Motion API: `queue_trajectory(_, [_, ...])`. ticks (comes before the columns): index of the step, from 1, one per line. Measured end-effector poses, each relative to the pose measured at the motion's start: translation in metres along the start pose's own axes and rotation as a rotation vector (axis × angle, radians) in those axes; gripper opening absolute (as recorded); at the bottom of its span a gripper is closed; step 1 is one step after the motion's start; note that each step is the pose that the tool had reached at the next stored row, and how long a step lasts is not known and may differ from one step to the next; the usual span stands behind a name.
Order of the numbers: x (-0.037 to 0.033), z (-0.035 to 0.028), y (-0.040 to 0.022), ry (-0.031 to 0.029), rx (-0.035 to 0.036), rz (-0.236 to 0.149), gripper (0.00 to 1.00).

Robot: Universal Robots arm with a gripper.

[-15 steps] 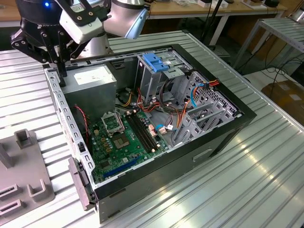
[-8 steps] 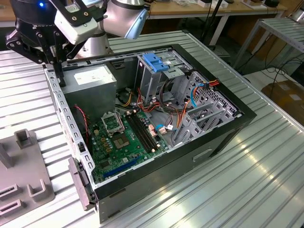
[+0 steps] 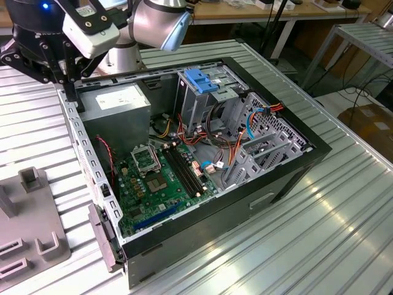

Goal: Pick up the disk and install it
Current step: 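Reach for the disk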

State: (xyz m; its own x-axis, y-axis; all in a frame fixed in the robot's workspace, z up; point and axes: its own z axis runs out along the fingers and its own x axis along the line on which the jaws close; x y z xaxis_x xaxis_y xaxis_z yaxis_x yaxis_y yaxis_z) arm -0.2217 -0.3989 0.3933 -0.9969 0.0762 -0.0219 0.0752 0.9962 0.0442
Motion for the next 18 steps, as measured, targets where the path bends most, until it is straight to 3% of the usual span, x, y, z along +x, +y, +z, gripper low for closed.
queue_trajectory(18, [0.0162, -0.0004, -0.0012, 0.0000, 0.0000, 0.000, 0.10])
